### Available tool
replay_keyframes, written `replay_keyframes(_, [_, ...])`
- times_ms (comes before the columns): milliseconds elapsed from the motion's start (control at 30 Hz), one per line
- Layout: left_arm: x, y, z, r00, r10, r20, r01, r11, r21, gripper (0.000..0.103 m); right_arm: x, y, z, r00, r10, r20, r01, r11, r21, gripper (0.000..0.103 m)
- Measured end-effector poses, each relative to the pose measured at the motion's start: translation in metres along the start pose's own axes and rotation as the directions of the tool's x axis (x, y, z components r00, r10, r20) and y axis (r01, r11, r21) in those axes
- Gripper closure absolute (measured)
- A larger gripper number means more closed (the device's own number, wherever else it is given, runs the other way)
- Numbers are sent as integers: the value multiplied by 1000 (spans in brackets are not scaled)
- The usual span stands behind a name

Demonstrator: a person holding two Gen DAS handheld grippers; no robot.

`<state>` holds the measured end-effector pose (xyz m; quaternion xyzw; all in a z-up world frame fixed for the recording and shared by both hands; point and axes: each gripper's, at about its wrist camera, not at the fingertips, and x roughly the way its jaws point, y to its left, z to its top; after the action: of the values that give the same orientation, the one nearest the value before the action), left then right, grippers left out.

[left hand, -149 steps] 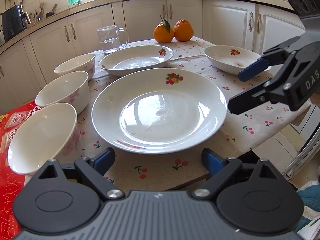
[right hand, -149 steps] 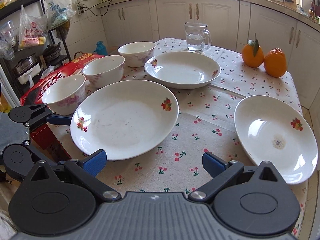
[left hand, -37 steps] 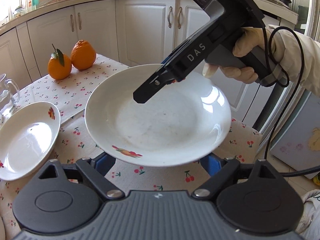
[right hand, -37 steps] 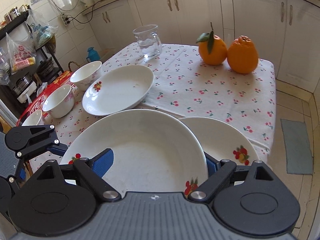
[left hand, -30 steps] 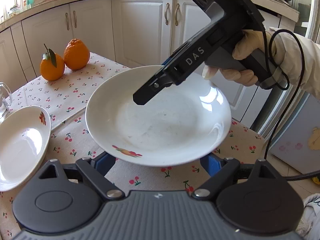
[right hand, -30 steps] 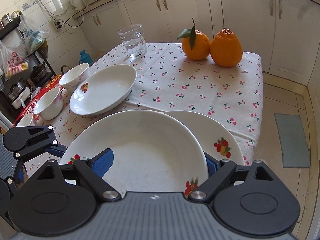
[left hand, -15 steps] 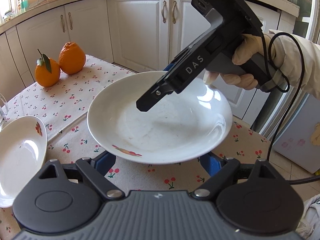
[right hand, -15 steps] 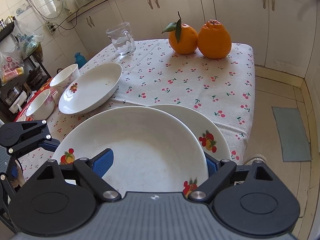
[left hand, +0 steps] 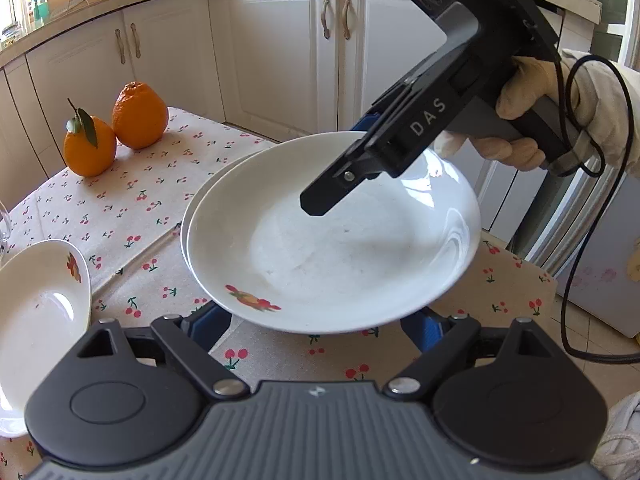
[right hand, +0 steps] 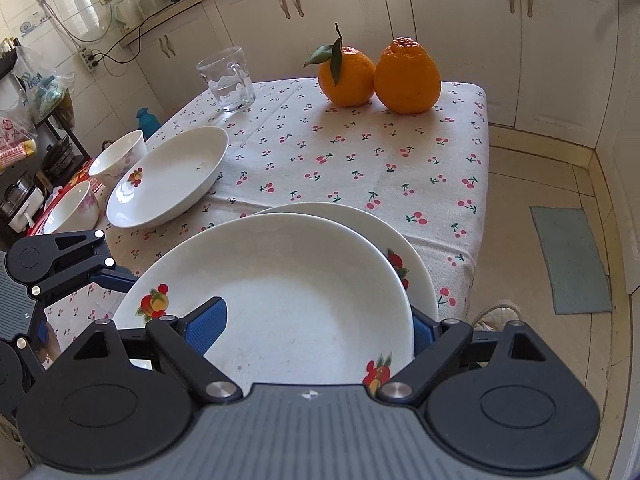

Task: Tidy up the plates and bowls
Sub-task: 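Lower the held plate onto the stained plate and open the right gripper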

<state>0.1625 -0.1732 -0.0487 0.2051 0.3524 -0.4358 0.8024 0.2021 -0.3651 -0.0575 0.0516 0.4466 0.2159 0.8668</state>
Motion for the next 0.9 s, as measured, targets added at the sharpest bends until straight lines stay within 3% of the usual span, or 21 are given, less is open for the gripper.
replay_keyframes(533, [3,4,-2,1000,14,5,-14,1000,-9,12,-18,3,-14,999,-32,11,32,999,27,9])
replay_keyframes(900, [0,2,-2,999,19,26,-19,1000,-9,9,-24,19,-21,993,-115,0,115,993,12,9])
